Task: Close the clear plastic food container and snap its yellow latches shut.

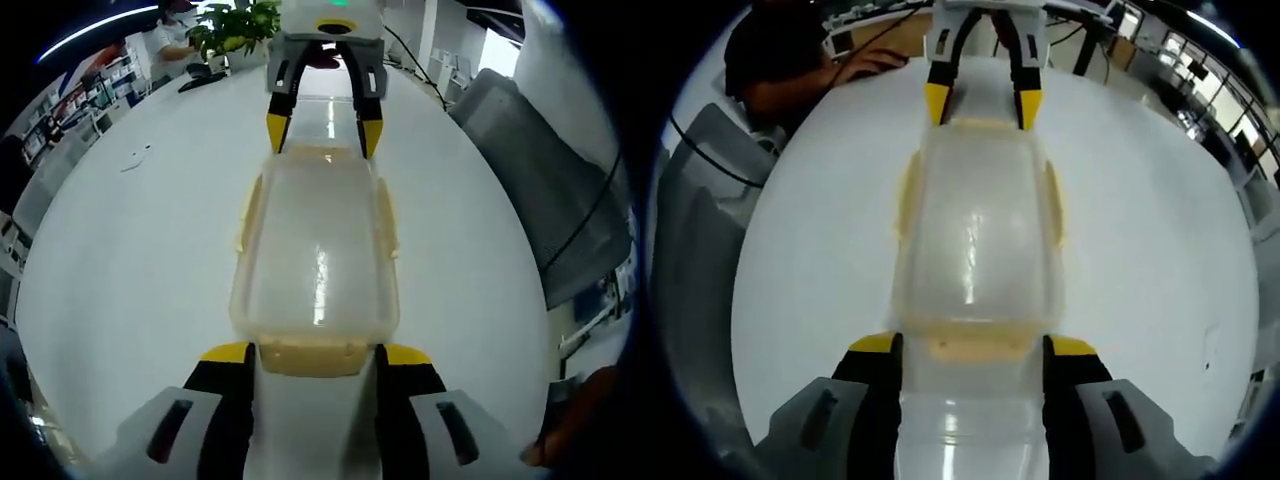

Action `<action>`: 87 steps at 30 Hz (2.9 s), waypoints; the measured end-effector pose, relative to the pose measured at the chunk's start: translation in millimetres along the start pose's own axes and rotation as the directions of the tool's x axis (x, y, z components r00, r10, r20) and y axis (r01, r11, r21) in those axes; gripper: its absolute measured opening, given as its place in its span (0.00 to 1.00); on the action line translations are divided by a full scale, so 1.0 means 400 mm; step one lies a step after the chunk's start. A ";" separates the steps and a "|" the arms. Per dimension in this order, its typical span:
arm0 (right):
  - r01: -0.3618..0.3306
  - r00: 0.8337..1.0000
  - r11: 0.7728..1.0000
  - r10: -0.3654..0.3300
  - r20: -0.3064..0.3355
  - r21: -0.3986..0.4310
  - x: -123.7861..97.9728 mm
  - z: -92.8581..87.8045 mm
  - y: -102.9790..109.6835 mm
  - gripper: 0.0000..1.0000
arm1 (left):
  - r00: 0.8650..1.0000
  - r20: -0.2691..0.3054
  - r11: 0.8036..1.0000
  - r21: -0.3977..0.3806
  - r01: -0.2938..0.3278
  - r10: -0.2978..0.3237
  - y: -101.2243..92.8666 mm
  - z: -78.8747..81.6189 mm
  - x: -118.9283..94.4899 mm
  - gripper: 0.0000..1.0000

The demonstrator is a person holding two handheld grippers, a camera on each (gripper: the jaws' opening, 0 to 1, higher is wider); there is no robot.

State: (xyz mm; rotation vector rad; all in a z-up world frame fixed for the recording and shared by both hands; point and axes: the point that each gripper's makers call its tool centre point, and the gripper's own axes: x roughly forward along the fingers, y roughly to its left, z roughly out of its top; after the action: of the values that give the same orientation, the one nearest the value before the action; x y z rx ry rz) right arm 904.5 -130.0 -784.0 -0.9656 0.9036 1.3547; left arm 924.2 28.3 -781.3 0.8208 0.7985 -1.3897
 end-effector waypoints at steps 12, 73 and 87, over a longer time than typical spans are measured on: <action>-0.001 1.000 1.000 0.001 -0.009 0.000 -0.010 0.014 -0.009 0.56 | 1.000 -0.002 1.000 0.003 0.003 -0.003 0.002 -0.005 0.001 0.42; -0.026 0.991 1.000 0.027 -0.132 0.012 0.016 -0.009 -0.045 0.36 | 0.999 -0.028 0.999 -0.047 -0.020 0.019 -0.017 0.015 -0.007 0.32; -0.026 0.991 1.000 0.026 -0.128 0.006 0.004 -0.011 -0.028 0.35 | 1.000 -0.018 0.998 -0.053 -0.021 0.020 -0.005 0.003 -0.008 0.31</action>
State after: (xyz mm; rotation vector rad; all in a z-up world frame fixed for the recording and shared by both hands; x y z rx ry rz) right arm 915.9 -133.4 -786.8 -1.0501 1.0190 1.3236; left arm 922.3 28.9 -778.0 0.7984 0.8347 -1.3390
